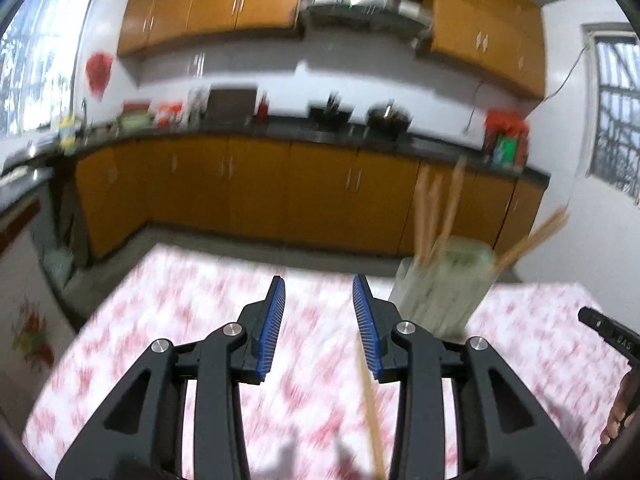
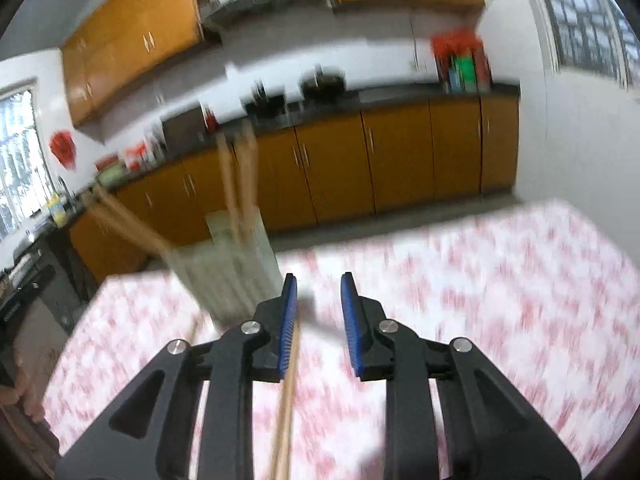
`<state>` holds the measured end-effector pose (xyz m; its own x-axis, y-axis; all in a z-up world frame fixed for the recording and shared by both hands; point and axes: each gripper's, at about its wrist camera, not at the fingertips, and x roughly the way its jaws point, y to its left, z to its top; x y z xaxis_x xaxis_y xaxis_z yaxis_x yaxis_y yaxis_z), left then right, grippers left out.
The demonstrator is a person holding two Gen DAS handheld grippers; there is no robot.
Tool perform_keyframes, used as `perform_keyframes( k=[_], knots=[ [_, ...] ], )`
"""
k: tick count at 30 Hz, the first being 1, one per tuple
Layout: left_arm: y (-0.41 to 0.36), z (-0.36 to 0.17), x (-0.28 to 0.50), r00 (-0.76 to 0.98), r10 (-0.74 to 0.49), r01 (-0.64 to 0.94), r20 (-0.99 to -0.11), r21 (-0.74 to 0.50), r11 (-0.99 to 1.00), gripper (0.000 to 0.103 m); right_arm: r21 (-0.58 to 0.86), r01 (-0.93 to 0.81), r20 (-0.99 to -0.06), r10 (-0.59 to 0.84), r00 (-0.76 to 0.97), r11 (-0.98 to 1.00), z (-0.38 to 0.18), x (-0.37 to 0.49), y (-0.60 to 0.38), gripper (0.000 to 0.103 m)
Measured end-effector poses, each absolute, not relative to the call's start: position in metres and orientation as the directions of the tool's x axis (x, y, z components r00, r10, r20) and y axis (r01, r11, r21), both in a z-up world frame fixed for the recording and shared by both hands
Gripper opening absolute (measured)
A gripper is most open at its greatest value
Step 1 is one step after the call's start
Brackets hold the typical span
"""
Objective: Organize utensils
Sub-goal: 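Move both open tools back down to the chopsticks on the cloth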
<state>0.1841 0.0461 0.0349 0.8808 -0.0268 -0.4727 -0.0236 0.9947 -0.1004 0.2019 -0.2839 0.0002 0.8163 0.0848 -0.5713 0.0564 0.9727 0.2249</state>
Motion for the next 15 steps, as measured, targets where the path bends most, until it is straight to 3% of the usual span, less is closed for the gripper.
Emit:
perform_keyframes(
  k=[6,15],
  knots=[
    [0.056,-0.022,0.180,0.787,-0.026,-0.060,-0.616,-0.119,0.991,0.037,0.252,0.001,-0.713,0.185,0.676,0.968,-0.076,0.195,-0.255,0.019],
    [0.039,-0.058,0.168,0.729,-0.073,-0.010,-0.680,-0.118,0.993,0.037,0.241,-0.052,-0.759,0.221,0.612,0.969,-0.103,0.189,-0.227,0.018]
  ],
)
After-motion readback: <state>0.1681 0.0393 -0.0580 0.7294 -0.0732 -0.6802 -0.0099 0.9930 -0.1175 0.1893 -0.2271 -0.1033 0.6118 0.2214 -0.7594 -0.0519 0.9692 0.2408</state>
